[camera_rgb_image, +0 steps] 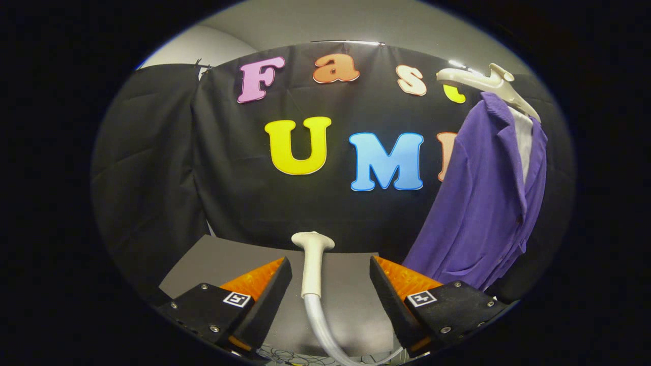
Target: Iron the clothes twice with a garment steamer, once on the left side and once on the right side.
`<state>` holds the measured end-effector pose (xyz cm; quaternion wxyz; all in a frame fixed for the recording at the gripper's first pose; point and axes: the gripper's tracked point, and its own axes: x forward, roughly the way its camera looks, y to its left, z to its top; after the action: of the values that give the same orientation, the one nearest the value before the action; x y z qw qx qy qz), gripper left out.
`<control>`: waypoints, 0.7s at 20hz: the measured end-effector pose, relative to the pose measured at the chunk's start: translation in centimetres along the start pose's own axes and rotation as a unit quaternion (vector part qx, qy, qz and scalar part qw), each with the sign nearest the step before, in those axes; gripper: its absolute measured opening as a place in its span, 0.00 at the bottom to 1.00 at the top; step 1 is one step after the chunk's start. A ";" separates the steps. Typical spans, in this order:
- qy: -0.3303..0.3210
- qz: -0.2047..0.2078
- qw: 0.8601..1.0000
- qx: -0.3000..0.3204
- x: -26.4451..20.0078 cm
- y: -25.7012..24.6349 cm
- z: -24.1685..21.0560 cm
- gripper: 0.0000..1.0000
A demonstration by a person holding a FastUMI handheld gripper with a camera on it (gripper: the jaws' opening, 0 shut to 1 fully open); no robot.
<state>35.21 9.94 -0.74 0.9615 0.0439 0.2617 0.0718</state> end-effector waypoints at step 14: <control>0.221 -0.038 0.975 0.001 13.7 0.5 -8.7 0.96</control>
<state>42.45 13.04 -14.97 0.8819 0.0177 0.4692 0.0428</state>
